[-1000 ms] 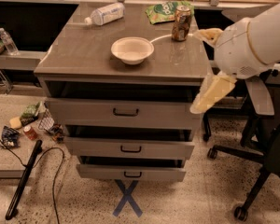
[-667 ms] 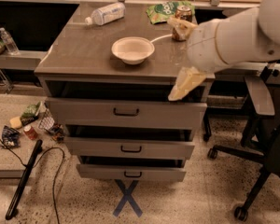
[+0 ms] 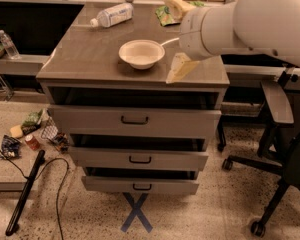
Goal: Move paper bowl near blue plastic bottle
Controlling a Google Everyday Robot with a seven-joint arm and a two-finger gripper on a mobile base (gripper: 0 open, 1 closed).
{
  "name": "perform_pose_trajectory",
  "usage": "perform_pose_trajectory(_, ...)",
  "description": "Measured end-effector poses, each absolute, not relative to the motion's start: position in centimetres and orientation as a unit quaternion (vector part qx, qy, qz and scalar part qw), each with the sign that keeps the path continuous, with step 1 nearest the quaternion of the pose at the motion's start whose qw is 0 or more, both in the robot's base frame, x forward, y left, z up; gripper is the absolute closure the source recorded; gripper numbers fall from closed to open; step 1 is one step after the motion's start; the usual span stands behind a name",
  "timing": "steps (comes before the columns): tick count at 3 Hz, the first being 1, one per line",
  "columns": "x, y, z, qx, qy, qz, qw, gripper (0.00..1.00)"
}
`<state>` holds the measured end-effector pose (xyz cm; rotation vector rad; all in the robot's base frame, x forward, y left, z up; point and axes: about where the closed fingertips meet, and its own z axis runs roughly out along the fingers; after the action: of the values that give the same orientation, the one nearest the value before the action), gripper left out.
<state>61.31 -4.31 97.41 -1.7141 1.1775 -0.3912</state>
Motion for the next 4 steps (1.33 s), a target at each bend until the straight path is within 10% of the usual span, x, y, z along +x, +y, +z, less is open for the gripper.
perform_pose_trajectory(4, 71.5, -3.5, 92.8, -0.754, 0.414, -0.217, 0.462, 0.00)
